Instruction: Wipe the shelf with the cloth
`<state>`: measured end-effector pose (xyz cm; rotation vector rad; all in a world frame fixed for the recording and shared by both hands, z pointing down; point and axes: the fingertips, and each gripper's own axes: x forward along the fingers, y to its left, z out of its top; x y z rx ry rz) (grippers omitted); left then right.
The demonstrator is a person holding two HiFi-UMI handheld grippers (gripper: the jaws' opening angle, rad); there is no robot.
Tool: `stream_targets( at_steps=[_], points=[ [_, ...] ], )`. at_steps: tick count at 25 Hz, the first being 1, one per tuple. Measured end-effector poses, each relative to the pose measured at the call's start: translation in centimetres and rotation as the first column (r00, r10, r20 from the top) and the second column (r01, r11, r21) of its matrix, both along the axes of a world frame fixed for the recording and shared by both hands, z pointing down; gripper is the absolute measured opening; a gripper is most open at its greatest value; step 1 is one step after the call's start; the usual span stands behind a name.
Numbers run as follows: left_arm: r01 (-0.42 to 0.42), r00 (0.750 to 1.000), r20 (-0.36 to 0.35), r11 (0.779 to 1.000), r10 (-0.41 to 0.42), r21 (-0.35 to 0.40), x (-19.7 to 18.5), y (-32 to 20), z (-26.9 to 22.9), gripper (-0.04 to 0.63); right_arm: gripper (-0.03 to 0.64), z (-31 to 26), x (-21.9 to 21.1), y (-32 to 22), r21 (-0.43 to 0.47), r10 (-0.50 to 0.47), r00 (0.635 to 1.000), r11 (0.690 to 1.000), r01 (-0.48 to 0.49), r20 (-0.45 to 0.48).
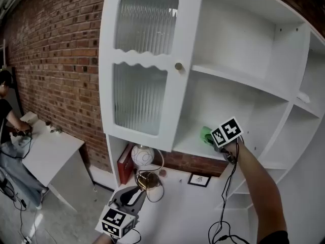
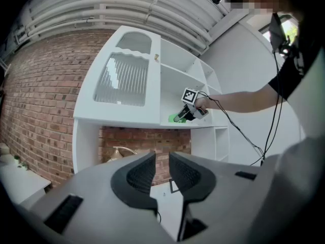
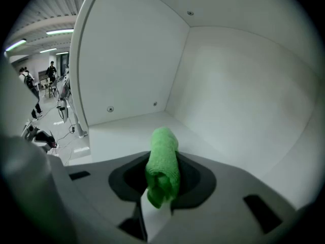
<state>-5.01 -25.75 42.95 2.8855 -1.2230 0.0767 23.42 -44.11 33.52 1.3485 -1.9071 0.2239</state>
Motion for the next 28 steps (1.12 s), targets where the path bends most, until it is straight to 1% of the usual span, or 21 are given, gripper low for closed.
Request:
stream_targets(
  at_steps=[3,6,9,13,15,17,20,22,26,28],
  points=[
    [-0.035,0.999,0.007,0.999,0.035,0.007,1.4,-0.1,0.0,0.08,0.099,0.1,2.9,0.8,-0.008,0.048,0.998,0.999,-0.048,-0.044],
    [-0.067,0.998,0.007,0.998,0.067,0.009,2.6,-0.4,-0.1,0.08,0.099,0.2,6.1,1.7,-0.016,0.104,0.987,0.994,-0.107,-0.124],
    [-0.097,0.995,0.0,0.995,0.097,0.01,3.7,-0.8,-0.2,0.08,0.098,0.3,8.8,2.7,-0.027,0.147,0.967,0.987,-0.156,-0.21],
    [-0.142,0.99,-0.008,0.99,0.142,0.011,5.3,-0.9,-0.3,0.08,0.098,0.3,11.1,3.9,-0.039,0.179,0.934,0.979,-0.201,-0.309],
    [-0.158,0.987,-0.01,0.987,0.158,0.011,5.8,-1.0,-0.3,0.08,0.098,0.4,12.3,4.4,-0.047,0.195,0.9,0.972,-0.231,-0.389],
    [-0.17,0.985,-0.013,0.985,0.17,0.01,6.1,-1.2,-0.3,0.08,0.098,0.8,13.7,5.1,-0.067,0.208,0.854,0.96,-0.271,-0.477],
    [-0.185,0.982,-0.021,0.983,0.185,0.008,6.4,-1.5,-0.2,0.08,0.098,1.3,15.6,6.4,-0.106,0.197,0.781,0.942,-0.318,-0.592],
    [-0.199,0.979,-0.039,0.98,0.199,0.0,6.6,-1.7,-0.1,0.08,0.098,1.5,16.5,7.0,-0.114,0.189,0.743,0.935,-0.336,-0.642],
    [-0.23,0.967,-0.126,0.972,0.223,-0.041,6.6,-2.1,-0.3,0.08,0.098,1.7,17.3,7.8,-0.128,0.169,0.684,0.924,-0.36,-0.709],
    [-0.228,0.966,-0.133,0.973,0.22,-0.044,6.7,-2.4,-0.3,0.08,0.098,1.7,17.7,8.2,-0.138,0.151,0.647,0.918,-0.372,-0.747]
  ],
)
